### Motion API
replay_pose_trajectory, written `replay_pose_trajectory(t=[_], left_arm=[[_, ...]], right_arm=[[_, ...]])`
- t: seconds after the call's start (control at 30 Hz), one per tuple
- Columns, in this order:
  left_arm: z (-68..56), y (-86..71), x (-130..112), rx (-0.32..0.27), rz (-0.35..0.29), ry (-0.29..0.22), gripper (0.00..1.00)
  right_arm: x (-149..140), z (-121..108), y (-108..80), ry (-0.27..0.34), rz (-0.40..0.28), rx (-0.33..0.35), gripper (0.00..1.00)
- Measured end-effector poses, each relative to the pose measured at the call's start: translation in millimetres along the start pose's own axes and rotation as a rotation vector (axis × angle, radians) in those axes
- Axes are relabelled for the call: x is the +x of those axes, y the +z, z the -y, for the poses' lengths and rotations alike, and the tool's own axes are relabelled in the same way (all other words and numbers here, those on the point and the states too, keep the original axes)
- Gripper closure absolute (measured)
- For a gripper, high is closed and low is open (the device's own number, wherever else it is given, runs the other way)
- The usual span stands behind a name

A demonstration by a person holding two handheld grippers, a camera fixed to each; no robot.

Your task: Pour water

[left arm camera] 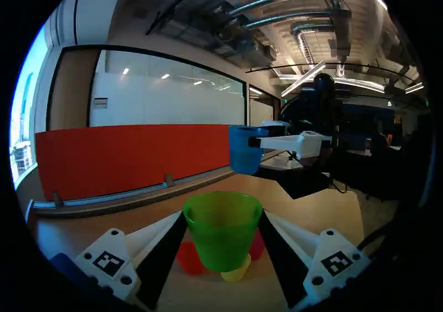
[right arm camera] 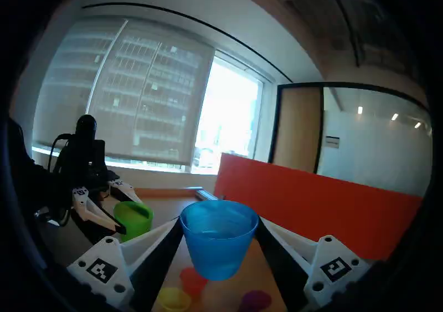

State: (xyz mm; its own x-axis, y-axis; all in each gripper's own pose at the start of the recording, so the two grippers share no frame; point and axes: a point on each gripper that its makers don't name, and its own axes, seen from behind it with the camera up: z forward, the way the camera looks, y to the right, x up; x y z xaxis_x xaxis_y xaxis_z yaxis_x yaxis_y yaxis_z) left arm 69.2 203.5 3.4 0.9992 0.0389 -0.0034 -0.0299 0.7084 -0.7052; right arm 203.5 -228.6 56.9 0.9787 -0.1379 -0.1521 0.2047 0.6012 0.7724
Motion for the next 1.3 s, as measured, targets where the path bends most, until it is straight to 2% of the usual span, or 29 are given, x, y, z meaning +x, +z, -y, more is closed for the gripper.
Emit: replay_pose_trajectory(t=[0.6,1.3], left_arm=[[-12.7,5.4,-17.5,-0.037,0.016,-0.021,0.13],[-19.5,7.3,-11.4,-0.058,0.006,-0.026,0.13]], right_arm=[[24.3,11.1,5.7,-0.161,-0.004,0.042,0.08],[48.5,25.2,21.4,-0.384,-0.003,0.083,0.08]])
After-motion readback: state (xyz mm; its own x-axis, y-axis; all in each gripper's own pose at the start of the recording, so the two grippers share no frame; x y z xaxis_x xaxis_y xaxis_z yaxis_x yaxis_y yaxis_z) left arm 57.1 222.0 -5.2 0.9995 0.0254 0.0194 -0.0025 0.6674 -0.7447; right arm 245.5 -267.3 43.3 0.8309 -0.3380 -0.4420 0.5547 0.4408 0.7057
